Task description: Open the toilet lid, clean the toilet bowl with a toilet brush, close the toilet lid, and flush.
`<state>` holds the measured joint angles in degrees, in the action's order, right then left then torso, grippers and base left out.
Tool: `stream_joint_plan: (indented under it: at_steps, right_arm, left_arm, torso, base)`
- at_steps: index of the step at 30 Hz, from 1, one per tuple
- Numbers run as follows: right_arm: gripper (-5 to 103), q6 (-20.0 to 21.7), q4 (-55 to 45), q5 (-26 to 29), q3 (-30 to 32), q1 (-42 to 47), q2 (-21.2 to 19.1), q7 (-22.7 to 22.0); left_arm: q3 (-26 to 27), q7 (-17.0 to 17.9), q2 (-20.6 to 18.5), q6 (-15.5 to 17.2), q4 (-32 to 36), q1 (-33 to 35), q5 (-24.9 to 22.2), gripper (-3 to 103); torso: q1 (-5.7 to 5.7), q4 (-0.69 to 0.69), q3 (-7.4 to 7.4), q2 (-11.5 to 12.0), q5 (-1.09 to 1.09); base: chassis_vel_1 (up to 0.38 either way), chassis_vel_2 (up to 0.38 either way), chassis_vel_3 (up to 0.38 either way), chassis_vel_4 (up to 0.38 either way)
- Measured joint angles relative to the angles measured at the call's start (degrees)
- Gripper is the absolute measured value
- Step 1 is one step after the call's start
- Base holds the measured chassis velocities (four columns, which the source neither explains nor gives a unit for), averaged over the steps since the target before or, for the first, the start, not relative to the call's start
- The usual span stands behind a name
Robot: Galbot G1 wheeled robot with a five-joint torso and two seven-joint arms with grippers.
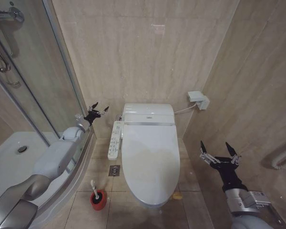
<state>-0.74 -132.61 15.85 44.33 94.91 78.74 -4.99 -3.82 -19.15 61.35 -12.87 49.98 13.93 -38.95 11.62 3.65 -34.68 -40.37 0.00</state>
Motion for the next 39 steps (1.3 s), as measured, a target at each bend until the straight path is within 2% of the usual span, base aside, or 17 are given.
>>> stream_joint_plan:
  at_steps: [14,16,20,21,27,28,31,34,35,39]
  right_arm:
    - [100,0.0,0.0,0.0,0.0,0.0,0.0,0.0]
    - [100,0.0,0.0,0.0,0.0,0.0,0.0,0.0]
    - [100,0.0,0.0,0.0,0.0,0.0,0.0,0.0]
    - [100,0.0,0.0,0.0,0.0,0.0,0.0,0.0]
    - [100,0.0,0.0,0.0,0.0,0.0,0.0,0.0]
    - [100,0.0,0.0,0.0,0.0,0.0,0.0,0.0]
    - [100,0.0,0.0,0.0,0.0,0.0,0.0,0.0]
    - [100,0.0,0.0,0.0,0.0,0.0,0.0,0.0]
    - [100,0.0,0.0,0.0,0.0,0.0,0.0,0.0]
    - [100,0.0,0.0,0.0,0.0,0.0,0.0,0.0]
  left_arm:
    - [0.1,-0.9,0.3,0.1,-0.1,0.3,0.0,89]
    - [0.1,-1.4,0.3,0.1,-0.2,0.4,0.0,89]
    - [-0.1,-2.9,0.5,0.1,-0.4,0.7,0.0,89]
    - [-0.1,-3.2,0.7,0.1,-0.7,0.7,0.0,80]
    - [-0.5,-5.4,2.0,-1.3,-3.8,-0.2,0.5,80]
    - [-0.7,-5.8,2.1,-1.4,-4.2,-0.3,0.6,53]
    - [-1.0,-6.4,2.1,-1.6,-4.8,-0.3,0.7,53]
    - [-1.8,-8.5,1.5,-2.5,-6.8,-0.3,2.3,53]
    - [-1.9,-9.2,1.3,-2.9,-7.4,-0.2,3.1,26]
    - [-2.3,-10.4,0.8,-3.5,-8.4,0.2,4.3,26]
  torso:
    - [0.01,0.04,-0.01,0.0,0.00]
    - [0.04,-0.02,-0.02,0.0,0.00]
    - [0.05,0.01,-0.03,0.0,0.00]
    - [0.05,0.01,-0.03,0.0,0.00]
    - [-0.01,0.04,0.00,0.0,0.00]
    - [-0.02,0.04,0.01,0.0,0.00]
    - [-0.02,0.04,0.01,0.0,0.00]
    - [0.00,0.01,0.00,0.0,0.00]
    - [0.00,0.01,0.00,0.0,0.00]
    - [0.01,0.01,0.00,0.0,-0.01]
  base:
    - [-0.074,0.075,0.074,-0.080]
    - [-0.155,0.161,0.145,-0.131]
    - [-0.108,0.121,0.103,-0.102]
    - [0.000,0.000,0.000,0.000]
    - [0.008,-0.011,-0.008,0.005]
    - [0.000,0.000,0.000,0.000]
    - [0.000,0.000,0.000,0.000]
    - [0.000,0.000,0.000,0.000]
    - [0.000,0.000,0.000,0.000]
    - [0.000,0.000,0.000,0.000]
